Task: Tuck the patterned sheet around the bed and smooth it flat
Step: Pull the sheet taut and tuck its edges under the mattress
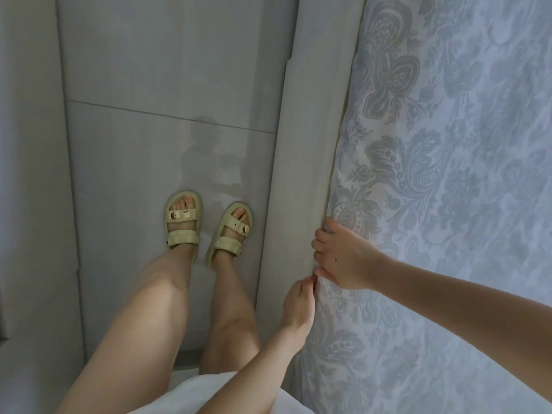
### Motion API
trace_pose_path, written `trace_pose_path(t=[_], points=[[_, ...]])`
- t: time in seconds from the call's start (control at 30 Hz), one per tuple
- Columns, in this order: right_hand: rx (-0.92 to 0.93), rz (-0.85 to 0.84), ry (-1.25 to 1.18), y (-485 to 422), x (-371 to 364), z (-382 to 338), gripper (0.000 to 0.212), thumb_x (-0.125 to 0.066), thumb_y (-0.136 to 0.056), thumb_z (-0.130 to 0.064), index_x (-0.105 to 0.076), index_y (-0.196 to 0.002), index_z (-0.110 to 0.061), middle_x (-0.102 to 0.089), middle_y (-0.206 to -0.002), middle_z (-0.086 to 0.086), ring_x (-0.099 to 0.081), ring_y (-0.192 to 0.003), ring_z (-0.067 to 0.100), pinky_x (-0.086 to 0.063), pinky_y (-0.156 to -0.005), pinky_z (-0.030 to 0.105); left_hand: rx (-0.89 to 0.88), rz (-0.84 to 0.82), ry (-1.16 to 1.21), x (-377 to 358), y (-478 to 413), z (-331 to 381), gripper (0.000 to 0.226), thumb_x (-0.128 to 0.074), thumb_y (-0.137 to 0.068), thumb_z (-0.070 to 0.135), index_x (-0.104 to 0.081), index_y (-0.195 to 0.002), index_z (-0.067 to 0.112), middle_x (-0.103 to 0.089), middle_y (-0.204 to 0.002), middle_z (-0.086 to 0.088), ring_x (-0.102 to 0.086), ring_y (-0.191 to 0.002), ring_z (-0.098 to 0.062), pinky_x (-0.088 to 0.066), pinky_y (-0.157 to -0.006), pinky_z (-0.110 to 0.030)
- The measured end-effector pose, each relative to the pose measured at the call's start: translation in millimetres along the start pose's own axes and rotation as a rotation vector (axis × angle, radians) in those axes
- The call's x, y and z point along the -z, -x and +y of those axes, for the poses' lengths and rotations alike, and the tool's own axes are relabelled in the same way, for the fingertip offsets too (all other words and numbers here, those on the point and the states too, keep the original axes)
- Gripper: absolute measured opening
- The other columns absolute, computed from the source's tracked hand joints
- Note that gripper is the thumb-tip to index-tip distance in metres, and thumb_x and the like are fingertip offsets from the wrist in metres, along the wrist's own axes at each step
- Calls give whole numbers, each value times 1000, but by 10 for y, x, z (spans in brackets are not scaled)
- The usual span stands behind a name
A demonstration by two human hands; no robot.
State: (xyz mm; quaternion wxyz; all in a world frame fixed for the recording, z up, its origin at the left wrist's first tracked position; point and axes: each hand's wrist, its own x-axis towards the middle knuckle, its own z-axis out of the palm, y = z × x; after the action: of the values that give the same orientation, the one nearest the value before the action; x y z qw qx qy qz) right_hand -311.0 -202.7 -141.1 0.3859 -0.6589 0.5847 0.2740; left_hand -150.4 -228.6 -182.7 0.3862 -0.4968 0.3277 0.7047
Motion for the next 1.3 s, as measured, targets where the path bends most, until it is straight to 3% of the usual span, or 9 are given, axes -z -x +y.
trace_pose_path(t=[0.1,0.27,0.43,0.6,0.67,0.8,0.9,1.1,1.3], points=[[-50,-5,-9,-70,-10,-14,44,-44,-93,-46,-71,-71,-19,-56,-64,-5,-47,-68,19,-27,-88,39,74,-31,65,-56,-17,-2,43,-35,-89,46,-70,-94,22,-71,-102,4,-64,-97,-14,-49,-92,-35],[-58,-194,41,-201,89,-113,44,-26,-102,-36,-69,-98,-25,-68,-92,-5,-55,-87,21,-22,-100,42,132,-33,6,-70,-88,75,46,-32,-86,43,-70,-91,16,-72,-100,-5,-65,-96,-23,-49,-94,-42],[-58,-286,5,-259,240,-133,36,-32,-98,-28,-66,-85,-24,-62,-79,-4,-55,-78,20,-30,-100,39,143,-161,-235,259,-161,567,44,-28,-102,32,-61,-80,16,-68,-90,-8,-59,-76,-16,-46,-71,-22],[-241,470,-278,-6,299,201,36,-35,-87,-30,-71,-85,-23,-70,-90,-6,-64,-90,18,-36,-103,40,-1,-5,-257,700,-148,1187,33,-37,-98,19,-60,-76,10,-60,-77,-8,-56,-66,-15,-41,-63,-22],[-469,570,-240,95,462,505,37,-38,-87,-32,-70,-104,-22,-67,-114,1,-60,-110,23,-32,-108,44,-98,62,-272,786,-99,1527,32,-36,-98,19,-60,-79,10,-60,-79,-8,-55,-66,-14,-41,-62,-21],[-707,131,-453,205,717,924,51,-35,-97,-37,-33,-146,-21,-18,-158,3,-6,-147,21,2,-118,42,-224,92,-275,776,72,2218,35,-34,-99,17,-54,-71,13,-57,-76,-6,-51,-63,-13,-37,-59,-21],[-582,-59,-572,152,987,902,43,-32,-98,-39,-50,-135,-28,-41,-147,-3,-19,-143,22,-21,-115,37,-317,121,-266,710,320,2760,32,-37,-97,14,-54,-70,13,-57,-71,-3,-52,-61,-13,-39,-58,-22],[-741,231,-823,453,1675,1380,35,-36,-99,-32,-57,-127,-25,-63,-123,2,-57,-112,23,-46,-94,33,-469,181,-250,496,964,3871,26,-41,-93,9,-56,-72,12,-61,-72,-4,-56,-64,-14,-44,-64,-23],[-785,371,-858,1045,2428,2380,29,-36,-97,-26,-63,-98,-18,-67,-92,2,-60,-81,23,-51,-71,33,-592,199,-257,43,1613,5203,27,-39,-93,7,-57,-74,10,-62,-72,-7,-58,-65,-16,-47,-66,-25]])
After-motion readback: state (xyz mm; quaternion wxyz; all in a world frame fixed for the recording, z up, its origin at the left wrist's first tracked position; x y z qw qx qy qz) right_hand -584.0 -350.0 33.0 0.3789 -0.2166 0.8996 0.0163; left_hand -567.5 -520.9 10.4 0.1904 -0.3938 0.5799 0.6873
